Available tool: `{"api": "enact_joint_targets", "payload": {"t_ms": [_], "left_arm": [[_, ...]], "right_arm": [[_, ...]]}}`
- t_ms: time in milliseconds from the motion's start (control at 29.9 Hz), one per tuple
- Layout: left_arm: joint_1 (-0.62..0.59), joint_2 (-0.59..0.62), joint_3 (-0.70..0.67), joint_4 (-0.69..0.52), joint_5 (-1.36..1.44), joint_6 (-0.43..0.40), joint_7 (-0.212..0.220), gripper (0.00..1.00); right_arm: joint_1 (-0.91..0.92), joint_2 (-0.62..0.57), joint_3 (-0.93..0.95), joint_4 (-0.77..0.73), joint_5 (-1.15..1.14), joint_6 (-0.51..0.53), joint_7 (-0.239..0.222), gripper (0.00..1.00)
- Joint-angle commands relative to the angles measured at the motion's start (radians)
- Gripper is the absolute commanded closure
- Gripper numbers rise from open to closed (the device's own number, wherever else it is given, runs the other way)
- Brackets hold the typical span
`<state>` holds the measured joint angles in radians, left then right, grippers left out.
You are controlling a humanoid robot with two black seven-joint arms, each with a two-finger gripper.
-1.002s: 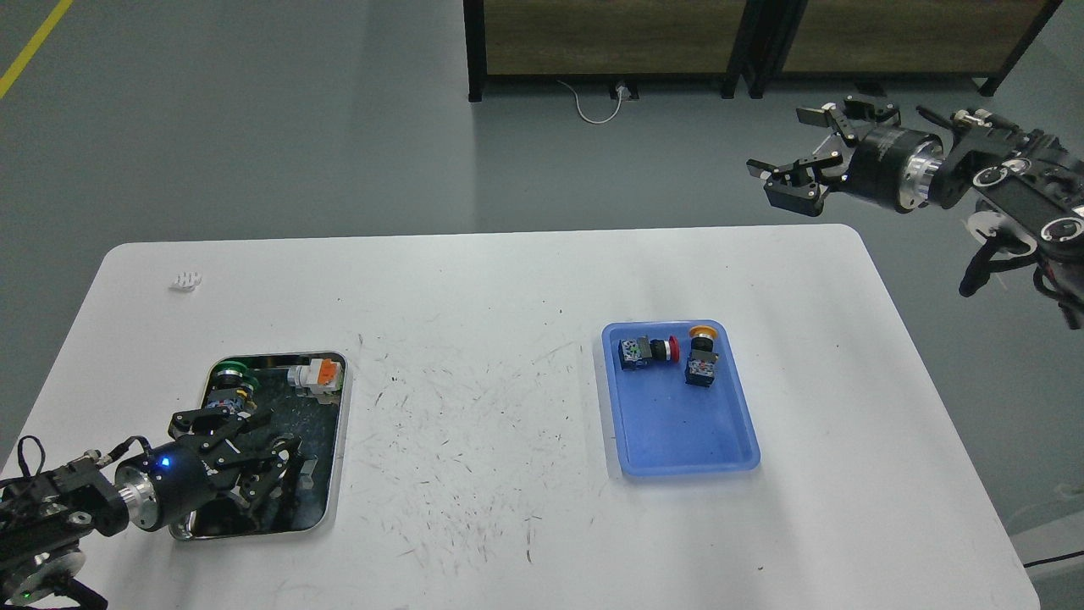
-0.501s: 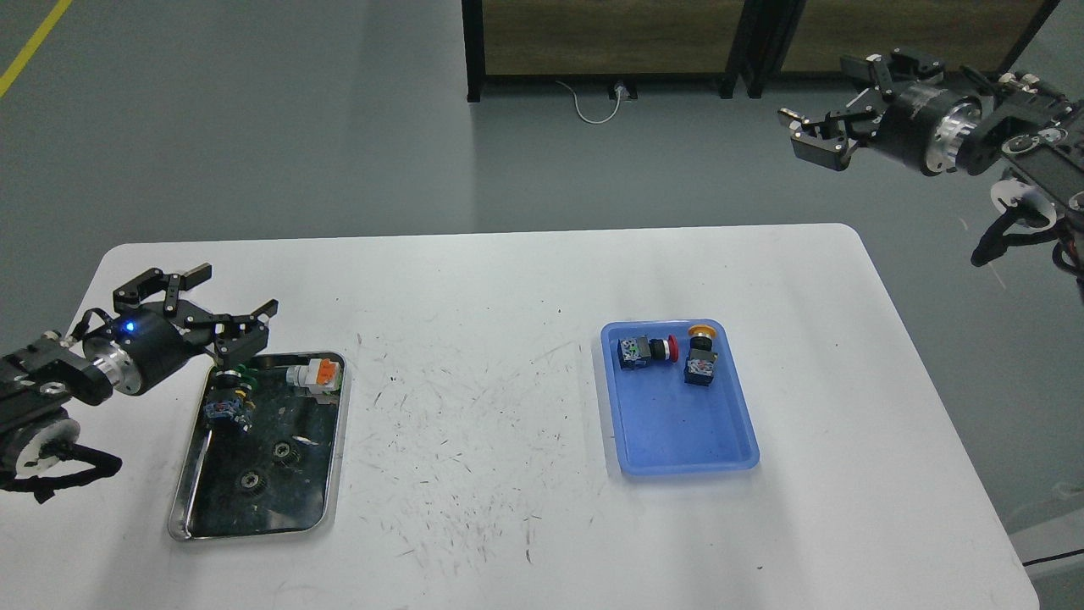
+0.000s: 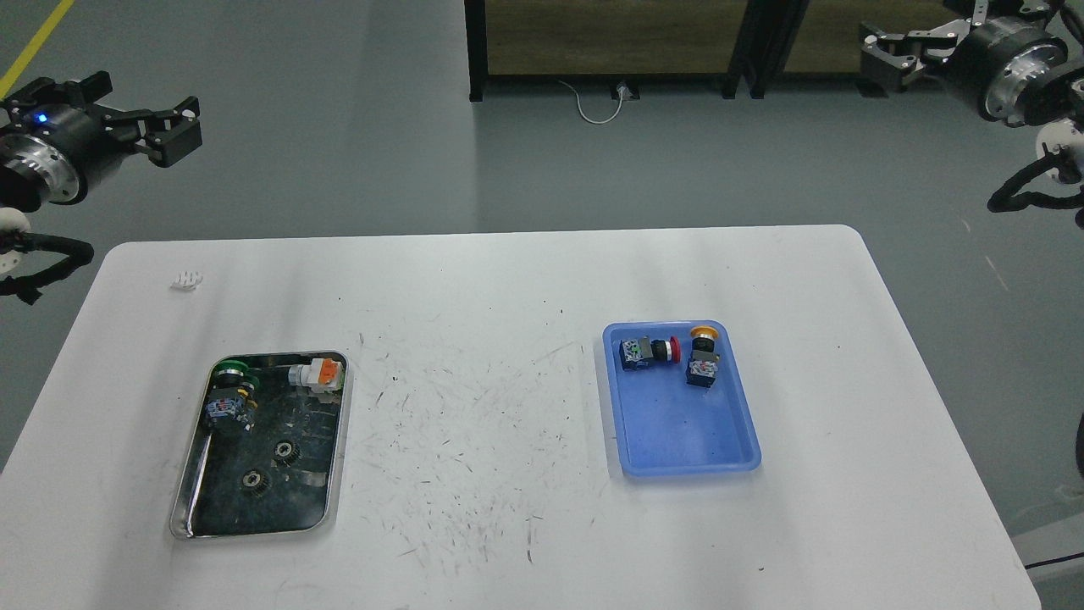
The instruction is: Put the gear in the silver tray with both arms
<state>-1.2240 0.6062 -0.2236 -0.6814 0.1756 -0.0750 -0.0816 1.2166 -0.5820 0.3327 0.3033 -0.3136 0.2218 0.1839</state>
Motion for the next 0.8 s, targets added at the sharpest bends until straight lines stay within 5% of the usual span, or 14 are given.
{"api": "enact_joint_targets", "payload": {"t_ms": [0,434,768], "left_arm": [[-0.058,-0.002,-0.005,0.013,-0.057,0.007,0.022,0.02],[-0.103,0.009,-0.091,-0.003,-0.065,0.066,0.022,0.02],[-0.101,-0.003,-0.092,-0.018,-0.065,0.090,0.022,0.02]], "right_arm": [[0.000,-0.001,0.037,-0.039,0.016,-0.016,-0.001,0.01],[0.012,-0.024,0.058,-0.047,0.146,-0.197,-0.003,0.01],[0.011,-0.102,0.057,0.008,0.137,-0.205,0.006,0.00]]}}
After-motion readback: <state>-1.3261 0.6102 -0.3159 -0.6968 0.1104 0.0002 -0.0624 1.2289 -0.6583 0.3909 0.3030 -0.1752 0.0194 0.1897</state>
